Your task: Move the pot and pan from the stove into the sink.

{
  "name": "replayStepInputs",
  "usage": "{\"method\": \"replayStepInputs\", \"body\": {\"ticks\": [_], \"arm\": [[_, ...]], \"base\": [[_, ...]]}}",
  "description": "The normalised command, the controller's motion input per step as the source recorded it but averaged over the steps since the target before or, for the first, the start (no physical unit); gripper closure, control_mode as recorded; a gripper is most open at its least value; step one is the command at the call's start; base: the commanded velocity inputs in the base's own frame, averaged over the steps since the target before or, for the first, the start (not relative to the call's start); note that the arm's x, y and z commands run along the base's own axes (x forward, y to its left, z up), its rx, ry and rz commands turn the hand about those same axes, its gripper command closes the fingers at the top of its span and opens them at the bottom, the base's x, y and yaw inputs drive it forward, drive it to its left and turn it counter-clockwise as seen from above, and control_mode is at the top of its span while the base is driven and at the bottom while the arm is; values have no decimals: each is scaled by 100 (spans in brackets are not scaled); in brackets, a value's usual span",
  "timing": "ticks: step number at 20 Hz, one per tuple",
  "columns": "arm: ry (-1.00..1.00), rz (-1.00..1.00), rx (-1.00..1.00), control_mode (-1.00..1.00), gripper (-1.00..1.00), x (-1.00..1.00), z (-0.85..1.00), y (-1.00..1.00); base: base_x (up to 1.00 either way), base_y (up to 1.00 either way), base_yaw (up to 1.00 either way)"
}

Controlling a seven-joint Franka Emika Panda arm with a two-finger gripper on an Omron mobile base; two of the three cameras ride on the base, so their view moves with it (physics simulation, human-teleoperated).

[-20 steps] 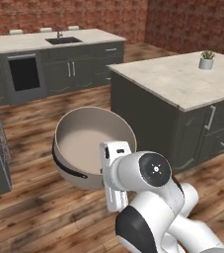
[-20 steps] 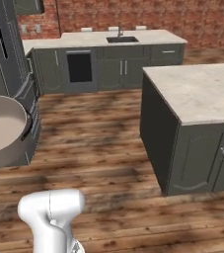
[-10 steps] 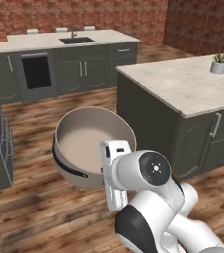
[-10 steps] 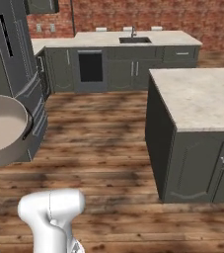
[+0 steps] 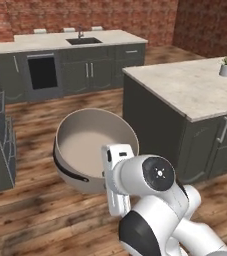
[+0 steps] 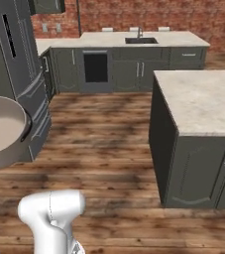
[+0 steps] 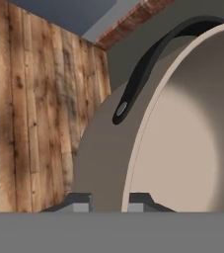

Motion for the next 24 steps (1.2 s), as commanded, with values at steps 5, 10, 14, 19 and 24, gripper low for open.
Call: {"method": "replayStepInputs", "body": {"ticks": [5,10,14,19,24], "arm": [[0,0,0,100,100,0,0,0],[0,0,0,100,100,0,0,0],[0,0,0,100,100,0,0,0],[0,0,0,100,100,0,0,0],[0,0,0,100,100,0,0,0]], "base": [[82,-1,3],[93,0,3],[100,0,4],[100,0,5],[100,0,6]]}}
